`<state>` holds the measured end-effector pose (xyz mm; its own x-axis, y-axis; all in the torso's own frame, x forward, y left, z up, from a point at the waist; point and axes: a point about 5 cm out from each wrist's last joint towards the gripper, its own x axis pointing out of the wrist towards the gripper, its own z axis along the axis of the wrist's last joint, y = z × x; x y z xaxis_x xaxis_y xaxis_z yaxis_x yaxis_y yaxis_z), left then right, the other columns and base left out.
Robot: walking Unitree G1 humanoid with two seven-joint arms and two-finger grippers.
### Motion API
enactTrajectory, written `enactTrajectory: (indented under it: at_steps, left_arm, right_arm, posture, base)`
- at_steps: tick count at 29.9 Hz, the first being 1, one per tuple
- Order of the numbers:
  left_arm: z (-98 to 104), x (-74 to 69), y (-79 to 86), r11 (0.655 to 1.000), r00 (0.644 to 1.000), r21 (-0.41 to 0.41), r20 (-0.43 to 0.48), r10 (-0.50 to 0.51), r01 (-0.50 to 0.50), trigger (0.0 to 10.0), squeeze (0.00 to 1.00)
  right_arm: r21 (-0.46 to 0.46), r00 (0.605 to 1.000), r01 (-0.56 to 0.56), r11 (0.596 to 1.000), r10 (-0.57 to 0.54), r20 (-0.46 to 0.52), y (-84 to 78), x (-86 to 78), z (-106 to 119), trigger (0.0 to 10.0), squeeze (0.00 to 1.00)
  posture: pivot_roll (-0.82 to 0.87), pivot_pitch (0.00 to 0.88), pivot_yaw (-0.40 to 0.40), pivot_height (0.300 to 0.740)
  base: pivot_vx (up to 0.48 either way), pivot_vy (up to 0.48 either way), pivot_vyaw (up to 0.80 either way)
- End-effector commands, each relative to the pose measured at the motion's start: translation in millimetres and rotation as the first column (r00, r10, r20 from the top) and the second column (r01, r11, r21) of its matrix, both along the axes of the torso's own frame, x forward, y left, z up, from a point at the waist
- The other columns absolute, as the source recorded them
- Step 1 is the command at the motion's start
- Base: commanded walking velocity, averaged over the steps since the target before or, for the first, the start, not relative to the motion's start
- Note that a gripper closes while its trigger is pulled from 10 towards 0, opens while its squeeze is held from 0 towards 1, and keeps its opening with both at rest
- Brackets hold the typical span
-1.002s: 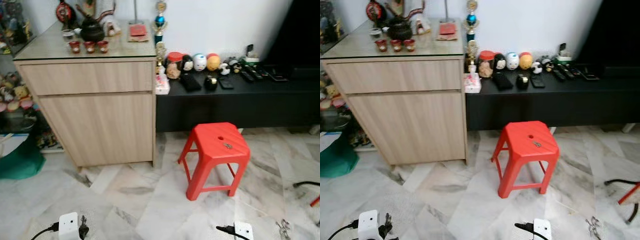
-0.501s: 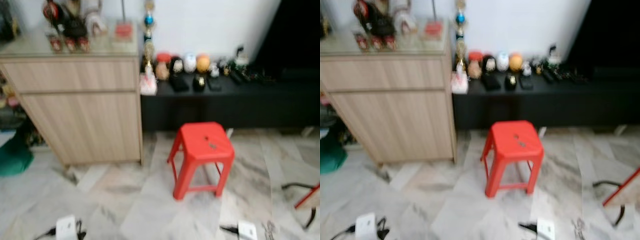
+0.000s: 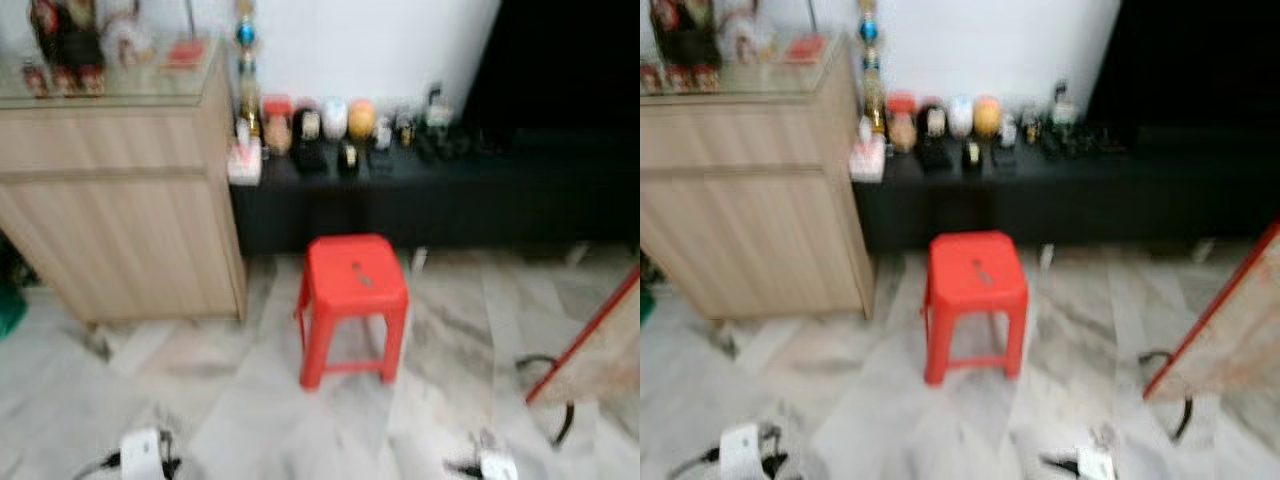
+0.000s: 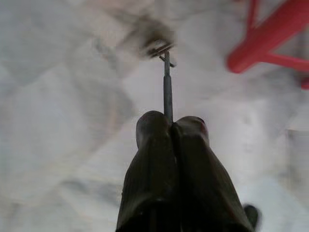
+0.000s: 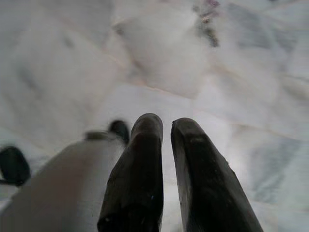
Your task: Hang keys on a hook
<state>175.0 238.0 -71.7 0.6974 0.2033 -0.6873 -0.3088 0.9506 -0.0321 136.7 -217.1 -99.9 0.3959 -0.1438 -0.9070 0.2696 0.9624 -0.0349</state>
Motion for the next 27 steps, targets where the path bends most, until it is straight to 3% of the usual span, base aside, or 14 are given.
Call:
enactTrajectory:
  at_steps: [1,27]
  left_arm:
    - [0.9,-1.9,6.4,1.000,1.000,0.019,-0.002,0.005,-0.005,10.0,0.00]
    - [0.6,-0.4,3.1,1.000,1.000,0.008,0.005,-0.010,0.010,10.0,0.00]
  right_arm:
    - [0.008,1.000,-0.003,1.000,0.003,0.019,4.0,5.6,1.2,10.0,0.00]
    - [0.016,0.999,0.012,1.000,-0.012,0.034,-5.1,0.8,1.7,10.0,0.00]
  posture:
    - [0.06,0.000,-0.051,0.740]
    - [0.07,0.000,-0.069,0.740]
  base:
    - [0.000,-0.480,0.00]
    - [0.000,-0.480,0.00]
